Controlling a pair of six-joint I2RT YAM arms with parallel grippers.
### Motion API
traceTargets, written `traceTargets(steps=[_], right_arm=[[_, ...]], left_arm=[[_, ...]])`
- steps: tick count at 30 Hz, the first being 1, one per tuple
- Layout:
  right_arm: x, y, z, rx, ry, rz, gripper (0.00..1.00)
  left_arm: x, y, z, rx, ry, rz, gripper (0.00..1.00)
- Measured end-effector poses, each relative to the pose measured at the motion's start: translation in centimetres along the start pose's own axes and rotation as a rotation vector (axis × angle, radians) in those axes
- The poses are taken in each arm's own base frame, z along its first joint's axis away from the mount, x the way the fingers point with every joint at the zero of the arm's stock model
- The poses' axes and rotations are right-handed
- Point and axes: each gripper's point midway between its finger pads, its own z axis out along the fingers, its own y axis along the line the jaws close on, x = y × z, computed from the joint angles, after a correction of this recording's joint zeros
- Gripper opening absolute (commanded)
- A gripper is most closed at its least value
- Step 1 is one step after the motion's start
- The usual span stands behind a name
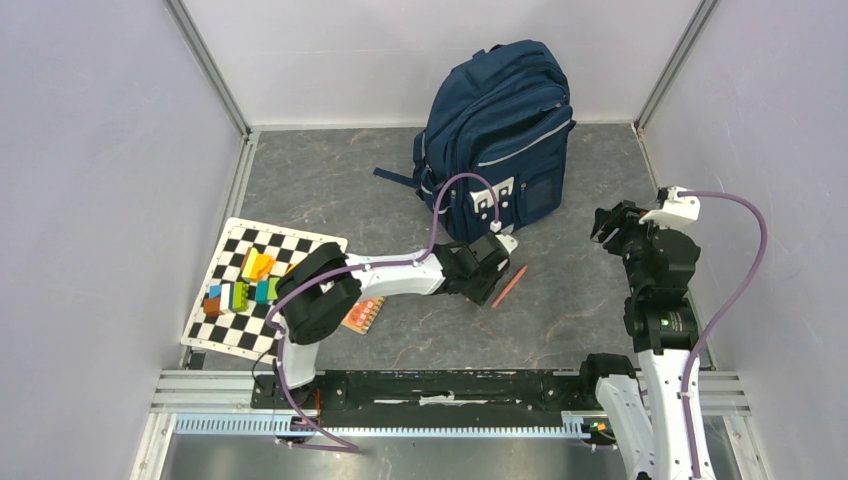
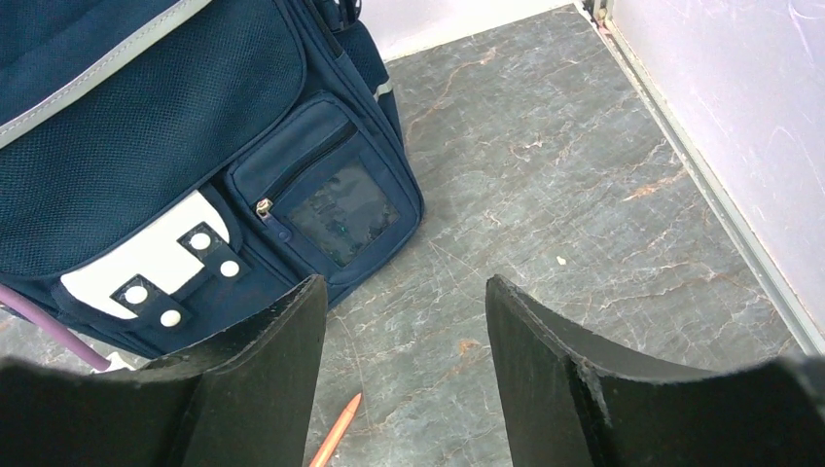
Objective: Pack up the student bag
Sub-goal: Place the stationery in the student bag, then pick up the stationery from the center of the board.
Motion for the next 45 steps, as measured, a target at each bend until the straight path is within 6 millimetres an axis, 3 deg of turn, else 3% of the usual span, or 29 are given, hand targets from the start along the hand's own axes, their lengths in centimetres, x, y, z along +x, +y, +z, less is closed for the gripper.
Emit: traceTargets(steps=[18,31,34,40,45], right_arm=[[0.3,0.2,0.0,-0.017,0.009,-0.008,0.66],[0.4,0.2,0.0,-0.016,0.012,-0.008,0.66],[0.6,0.1,0.0,-0.014,0.016,-0.009,0.66],[0.7,0.0,0.0,-0.008,0.017,-0.016,0.66],[0.6,-0.3,0.0,0.008,0.012,-0.021,0.66]], left_arm=[[0.7,2.3,0.9,-0.063,0.032,-0.024,0.47],[0.4,1.7,1.3,-0.032,0.037,-0.026,0.11],[0.4,1.5,1.2,-0.023,0.038,-0.026,0.07],[1.7,1.4,-0.2,0.013,0.048,-0.027,0.03],[1.0,1.0,-3.4,0.063,-0.016,-0.033,0.04]])
